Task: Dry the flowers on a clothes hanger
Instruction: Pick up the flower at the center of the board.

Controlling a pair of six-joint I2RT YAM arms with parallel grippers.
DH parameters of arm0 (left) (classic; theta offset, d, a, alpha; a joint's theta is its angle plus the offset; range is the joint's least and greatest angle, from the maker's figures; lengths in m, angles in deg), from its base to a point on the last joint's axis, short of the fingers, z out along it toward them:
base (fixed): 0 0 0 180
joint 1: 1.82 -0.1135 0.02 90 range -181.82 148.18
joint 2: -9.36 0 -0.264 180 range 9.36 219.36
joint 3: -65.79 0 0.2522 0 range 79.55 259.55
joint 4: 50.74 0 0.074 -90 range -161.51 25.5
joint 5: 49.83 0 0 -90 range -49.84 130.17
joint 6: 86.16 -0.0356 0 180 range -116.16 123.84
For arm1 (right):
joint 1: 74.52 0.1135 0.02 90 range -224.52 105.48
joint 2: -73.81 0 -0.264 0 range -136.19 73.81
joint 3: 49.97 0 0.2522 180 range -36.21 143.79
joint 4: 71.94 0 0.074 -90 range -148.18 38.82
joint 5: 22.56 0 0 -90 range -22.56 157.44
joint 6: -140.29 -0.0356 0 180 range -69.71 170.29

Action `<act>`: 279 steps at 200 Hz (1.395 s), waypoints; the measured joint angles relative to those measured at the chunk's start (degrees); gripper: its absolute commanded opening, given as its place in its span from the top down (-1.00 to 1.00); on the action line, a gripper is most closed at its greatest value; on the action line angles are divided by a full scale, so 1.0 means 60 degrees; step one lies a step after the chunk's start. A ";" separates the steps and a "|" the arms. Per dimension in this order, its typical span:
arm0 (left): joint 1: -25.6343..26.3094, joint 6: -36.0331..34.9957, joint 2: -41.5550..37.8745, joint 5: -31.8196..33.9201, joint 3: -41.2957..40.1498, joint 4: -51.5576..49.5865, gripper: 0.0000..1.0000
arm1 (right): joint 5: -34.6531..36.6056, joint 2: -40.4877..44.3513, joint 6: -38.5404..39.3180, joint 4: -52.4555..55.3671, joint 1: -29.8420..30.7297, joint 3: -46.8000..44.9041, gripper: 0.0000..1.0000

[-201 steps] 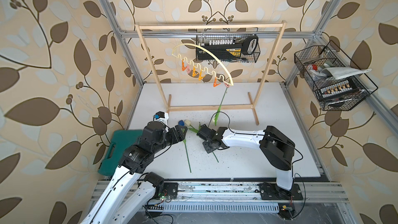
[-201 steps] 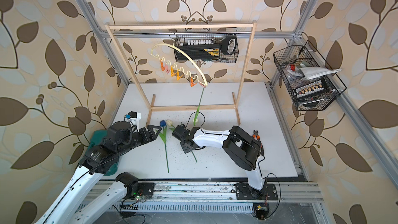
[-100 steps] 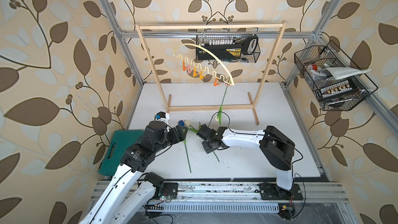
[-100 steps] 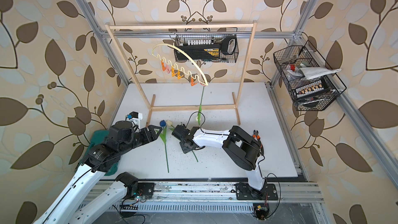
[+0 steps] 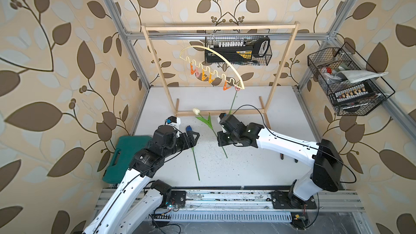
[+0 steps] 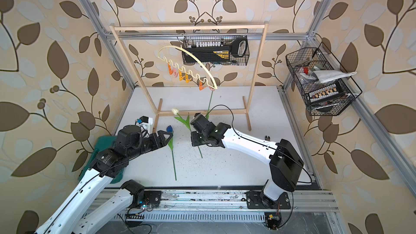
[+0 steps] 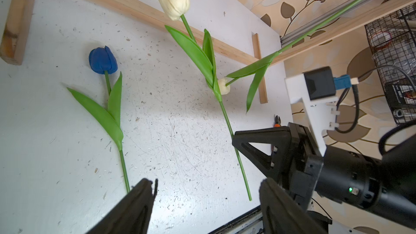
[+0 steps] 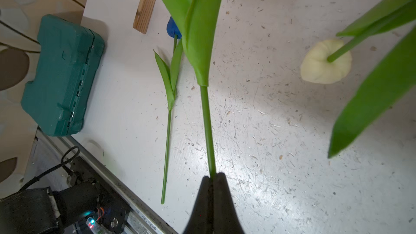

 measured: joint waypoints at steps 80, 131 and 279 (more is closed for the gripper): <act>0.0000 0.0386 0.0339 -0.1519 -0.0962 0.1843 -0.31 | -0.2069 0.1027 -0.2561 -0.2820 -0.0313 -0.1821 1.00; 0.0004 0.0641 0.0914 -0.1661 -0.0973 0.2652 -0.14 | -0.2794 0.1195 -0.3453 -0.4044 -0.0313 -0.1942 1.00; 0.0095 0.1177 0.2095 -0.1708 -0.0973 0.3894 0.31 | -0.3300 0.1246 -0.3909 -0.4637 -0.0168 -0.2047 1.00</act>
